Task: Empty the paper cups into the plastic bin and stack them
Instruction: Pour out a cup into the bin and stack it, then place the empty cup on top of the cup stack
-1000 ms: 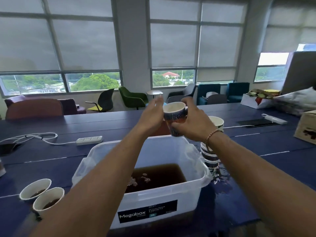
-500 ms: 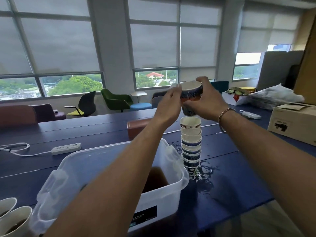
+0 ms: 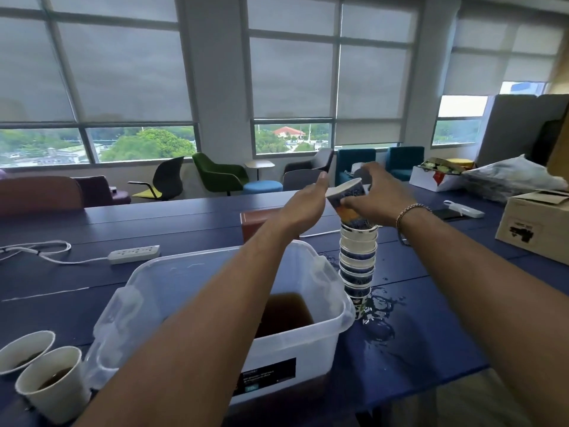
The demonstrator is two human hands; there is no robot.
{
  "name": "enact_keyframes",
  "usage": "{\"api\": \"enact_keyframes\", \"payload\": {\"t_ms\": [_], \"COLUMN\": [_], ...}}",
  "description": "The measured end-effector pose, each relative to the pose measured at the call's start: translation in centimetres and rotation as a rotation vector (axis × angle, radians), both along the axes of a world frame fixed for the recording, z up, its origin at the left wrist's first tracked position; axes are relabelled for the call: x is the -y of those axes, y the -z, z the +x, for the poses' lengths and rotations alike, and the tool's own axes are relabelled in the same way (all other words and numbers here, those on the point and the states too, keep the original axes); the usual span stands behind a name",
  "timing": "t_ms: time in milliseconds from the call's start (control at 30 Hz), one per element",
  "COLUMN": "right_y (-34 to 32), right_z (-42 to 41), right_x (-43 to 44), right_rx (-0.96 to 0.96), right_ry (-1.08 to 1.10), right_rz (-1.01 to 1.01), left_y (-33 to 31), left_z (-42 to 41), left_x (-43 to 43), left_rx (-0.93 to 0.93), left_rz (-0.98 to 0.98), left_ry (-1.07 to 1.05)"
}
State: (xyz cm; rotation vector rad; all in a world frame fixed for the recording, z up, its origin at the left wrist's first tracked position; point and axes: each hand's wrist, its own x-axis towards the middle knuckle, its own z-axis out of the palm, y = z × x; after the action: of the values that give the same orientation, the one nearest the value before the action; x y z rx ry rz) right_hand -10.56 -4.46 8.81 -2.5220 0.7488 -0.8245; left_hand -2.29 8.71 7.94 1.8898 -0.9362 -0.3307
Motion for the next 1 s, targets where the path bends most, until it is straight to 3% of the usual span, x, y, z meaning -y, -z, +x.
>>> {"api": "enact_keyframes", "payload": {"t_ms": [167,267,433,633,767,1000], "right_y": [-0.3,-0.2,-0.7,-1.1,0.6,3.5], "right_z": [0.1,-1.0,-0.8,4.2,8.3,13.7], "right_x": [-0.5,-0.3,-1.5,-10.4,-17.1,-26.9], "right_rx": [-0.198,-0.287,-0.163,-0.011,-0.073,-0.165], "right_ry": [0.073,0.070,0.065,-0.185,-0.388,-0.645], "right_rz": [-0.003,0.048,-0.098,-0.171,-0.098,-0.039], "left_y": [-0.1,0.3,0.6,0.3,0.6,2.9], "left_z": [-0.5,-0.5,0.6,5.6,8.7,12.4], "left_x": [0.7,1.3,-0.3,-6.9,-13.6,-25.8], "left_rx": [-0.033,0.034,0.093,0.241,0.160,0.203], "left_rz": [-0.042,0.040,0.066,0.044,0.048,0.220], "left_ry": [0.013,-0.001,-0.052,-0.182,-0.266,-0.469]}}
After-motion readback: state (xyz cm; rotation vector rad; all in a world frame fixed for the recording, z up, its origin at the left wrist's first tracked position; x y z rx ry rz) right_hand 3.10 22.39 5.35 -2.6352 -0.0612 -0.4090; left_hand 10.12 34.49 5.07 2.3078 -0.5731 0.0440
